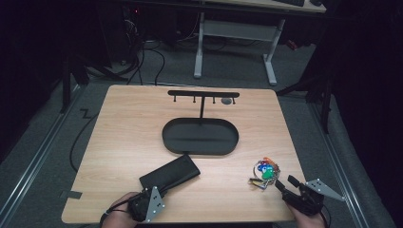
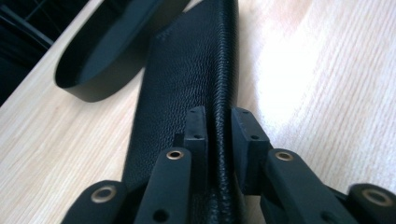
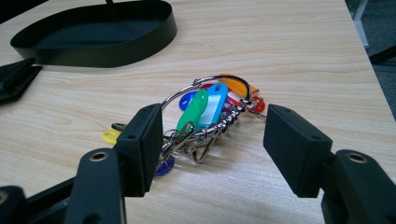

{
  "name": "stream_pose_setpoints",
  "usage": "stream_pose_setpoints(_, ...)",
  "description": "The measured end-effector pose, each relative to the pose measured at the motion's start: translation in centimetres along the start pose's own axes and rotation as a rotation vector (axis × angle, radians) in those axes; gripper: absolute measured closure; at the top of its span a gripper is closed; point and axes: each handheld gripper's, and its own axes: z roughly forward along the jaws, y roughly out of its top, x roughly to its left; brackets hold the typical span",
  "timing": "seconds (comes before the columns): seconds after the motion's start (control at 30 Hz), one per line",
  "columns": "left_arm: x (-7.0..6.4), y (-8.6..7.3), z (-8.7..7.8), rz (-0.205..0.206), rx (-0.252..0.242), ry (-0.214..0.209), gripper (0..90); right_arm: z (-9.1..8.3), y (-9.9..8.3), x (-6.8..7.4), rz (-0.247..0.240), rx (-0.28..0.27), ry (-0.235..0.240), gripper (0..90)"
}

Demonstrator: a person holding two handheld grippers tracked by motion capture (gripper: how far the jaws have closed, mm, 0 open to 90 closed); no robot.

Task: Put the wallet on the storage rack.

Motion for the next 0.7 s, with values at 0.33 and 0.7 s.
stream_pose_setpoints(0.33,1.2,-0.4,-1.9,-0.145,-0.072,-0.047,79.2,0.1,0.0,0.0,0.000,0.002,0.002,38.4)
stream_pose_setpoints(0.7,2.4,-0.6,-3.1,-0.274,-0.142,-0.096,80.1,0.2,-0.1,0.1,0.003,0.008,0.006,38.5)
